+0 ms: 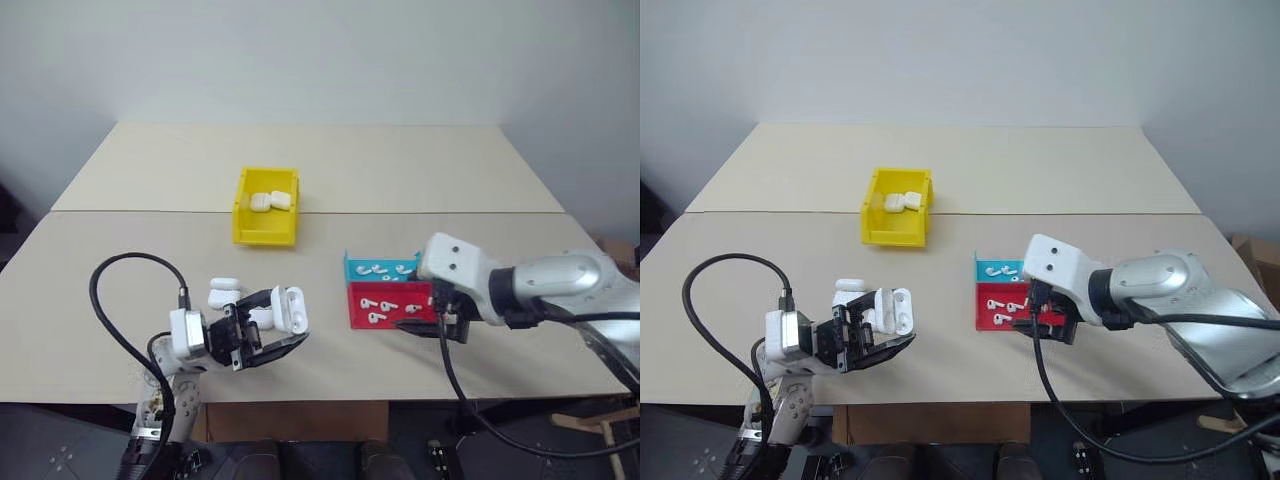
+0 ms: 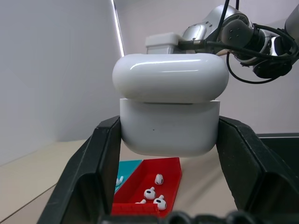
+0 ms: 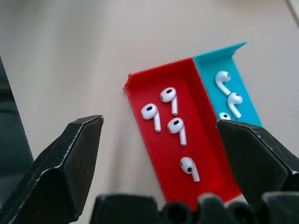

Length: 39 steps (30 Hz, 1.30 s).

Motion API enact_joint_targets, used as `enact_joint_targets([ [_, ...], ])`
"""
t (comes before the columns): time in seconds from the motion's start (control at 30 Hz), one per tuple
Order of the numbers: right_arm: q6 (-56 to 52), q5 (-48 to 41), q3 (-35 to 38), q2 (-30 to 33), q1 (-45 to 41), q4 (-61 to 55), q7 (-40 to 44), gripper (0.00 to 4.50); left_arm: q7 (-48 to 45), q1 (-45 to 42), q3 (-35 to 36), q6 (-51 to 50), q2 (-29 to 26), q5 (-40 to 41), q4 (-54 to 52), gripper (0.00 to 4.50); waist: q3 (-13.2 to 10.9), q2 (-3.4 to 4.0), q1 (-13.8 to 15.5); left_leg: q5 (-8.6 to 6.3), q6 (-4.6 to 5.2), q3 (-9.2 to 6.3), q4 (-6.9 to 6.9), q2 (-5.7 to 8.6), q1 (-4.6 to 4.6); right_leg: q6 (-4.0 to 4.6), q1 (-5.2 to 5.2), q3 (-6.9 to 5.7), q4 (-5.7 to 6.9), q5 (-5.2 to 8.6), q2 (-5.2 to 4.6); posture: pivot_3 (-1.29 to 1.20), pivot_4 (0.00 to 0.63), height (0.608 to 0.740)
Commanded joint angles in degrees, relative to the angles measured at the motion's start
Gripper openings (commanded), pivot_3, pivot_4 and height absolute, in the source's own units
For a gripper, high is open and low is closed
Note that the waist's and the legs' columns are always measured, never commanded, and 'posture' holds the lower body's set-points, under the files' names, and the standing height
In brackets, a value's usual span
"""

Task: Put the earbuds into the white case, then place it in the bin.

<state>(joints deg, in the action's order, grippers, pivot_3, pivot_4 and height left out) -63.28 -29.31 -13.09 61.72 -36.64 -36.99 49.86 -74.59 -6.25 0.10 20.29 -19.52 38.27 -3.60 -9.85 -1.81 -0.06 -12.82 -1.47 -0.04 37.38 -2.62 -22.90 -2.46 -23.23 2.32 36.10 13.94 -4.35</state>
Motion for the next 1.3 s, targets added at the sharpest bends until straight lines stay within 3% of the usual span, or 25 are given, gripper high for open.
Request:
enact_joint_targets([
  [0.03,0.4,2.9,-4.7,1.8,-5.5,3.5,4.2,4.50,0.8,-0.5,0.5,-1.7,-1.9,0.0,-5.6,2.79,0.0,0.00,-0.2,0.00,0.00,0.00,0.00,-0.01,-0.01,0.00,-0.01,-0.01,0.00,-0.01,0.00,0.00,0.150,0.740],
  [0.13,2.0,5.6,-8.9,1.8,-8.3,6.3,6.8,3.91,1.6,0.3,1.0,-2.9,-3.1,0.3,-7.9,2.79,0.0,0.04,-0.4,0.00,0.00,0.00,0.02,-0.04,0.03,0.00,0.00,-0.01,0.04,-0.01,0.04,0.00,0.150,0.740],
  [0.23,4.0,9.0,-12.4,0.9,-9.4,9.0,8.1,2.90,2.9,1.8,1.5,-4.9,-5.2,-0.1,-10.4,2.79,0.0,0.05,-0.7,0.00,0.00,0.00,0.03,-0.05,0.03,0.00,0.00,-0.01,0.04,-0.01,0.05,0.00,0.150,0.740],
  [0.43,9.9,18.3,-19.5,0.2,-10.8,13.7,10.6,2.90,6.0,3.6,2.0,-7.8,-7.7,-1.2,-13.6,2.79,0.0,0.06,-0.7,-0.01,0.01,0.01,0.03,-0.06,0.04,0.00,-0.03,0.00,0.08,-0.01,0.05,0.00,0.150,0.740],
  [1.3,19.9,34.1,-25.3,-10.4,-16.0,31.1,22.0,2.90,6.6,6.6,3.5,-12.5,-10.3,0.9,-16.9,2.79,0.0,0.07,-0.8,-0.01,0.01,0.02,0.03,-0.08,0.04,0.01,-0.06,-0.01,0.10,-0.01,0.07,0.00,0.150,0.740],
])
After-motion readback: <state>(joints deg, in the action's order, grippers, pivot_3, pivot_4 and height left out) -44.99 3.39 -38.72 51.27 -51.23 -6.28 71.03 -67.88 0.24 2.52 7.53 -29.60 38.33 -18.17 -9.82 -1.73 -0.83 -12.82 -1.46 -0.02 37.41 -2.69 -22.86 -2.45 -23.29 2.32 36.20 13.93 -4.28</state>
